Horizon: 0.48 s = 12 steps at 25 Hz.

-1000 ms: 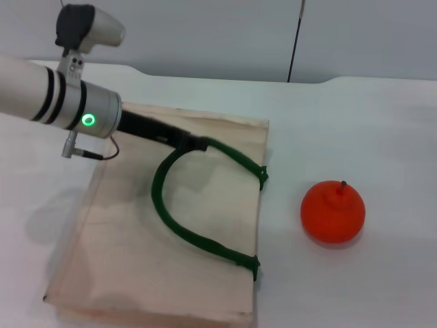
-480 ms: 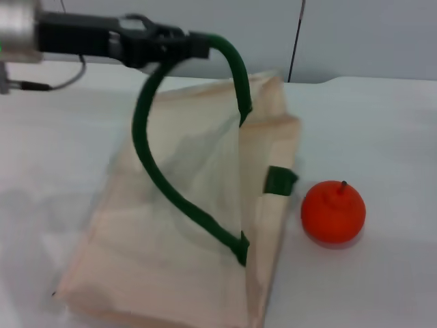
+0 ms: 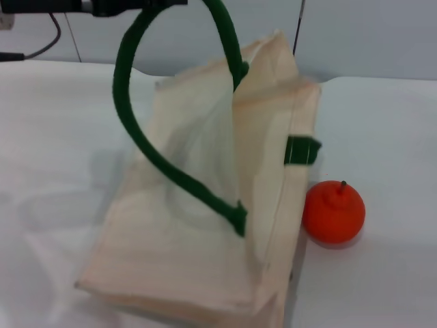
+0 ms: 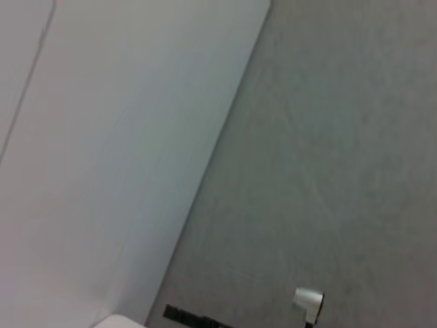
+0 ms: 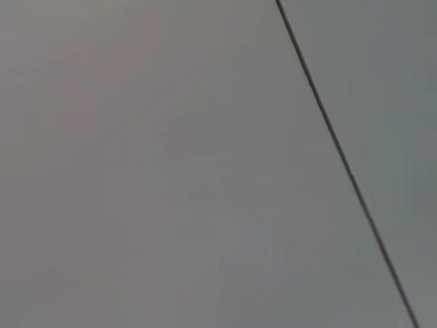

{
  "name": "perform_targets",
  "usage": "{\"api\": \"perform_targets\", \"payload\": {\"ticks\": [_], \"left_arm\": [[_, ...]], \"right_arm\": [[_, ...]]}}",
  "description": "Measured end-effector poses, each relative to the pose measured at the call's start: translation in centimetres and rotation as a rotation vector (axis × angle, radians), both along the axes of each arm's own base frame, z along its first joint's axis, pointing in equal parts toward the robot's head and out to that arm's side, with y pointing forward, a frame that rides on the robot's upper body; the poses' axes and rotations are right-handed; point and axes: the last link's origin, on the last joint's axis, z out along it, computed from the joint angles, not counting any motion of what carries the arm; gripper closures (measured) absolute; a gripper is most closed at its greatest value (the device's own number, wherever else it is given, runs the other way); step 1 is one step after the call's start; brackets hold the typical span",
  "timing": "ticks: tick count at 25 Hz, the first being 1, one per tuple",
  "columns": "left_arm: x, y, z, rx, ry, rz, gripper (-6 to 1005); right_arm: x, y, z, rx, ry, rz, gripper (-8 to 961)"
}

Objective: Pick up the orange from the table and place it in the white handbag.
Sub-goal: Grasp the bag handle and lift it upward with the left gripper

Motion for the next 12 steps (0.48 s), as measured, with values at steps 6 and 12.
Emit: {"api": "perform_targets", "payload": {"ticks": [6, 12], "left_arm": [[-0.7, -0.1, 0.8, 0.004, 0.0, 0.065, 868], [-0.9, -0.1, 1.1, 0.001, 0.015, 0.077, 868]], "right_arm": [[-0.6, 0.2, 1.6, -0.146, -0.031, 0.102, 75], [-2.7, -0.7, 3.4, -0.442, -0.139, 0.321, 75]]}}
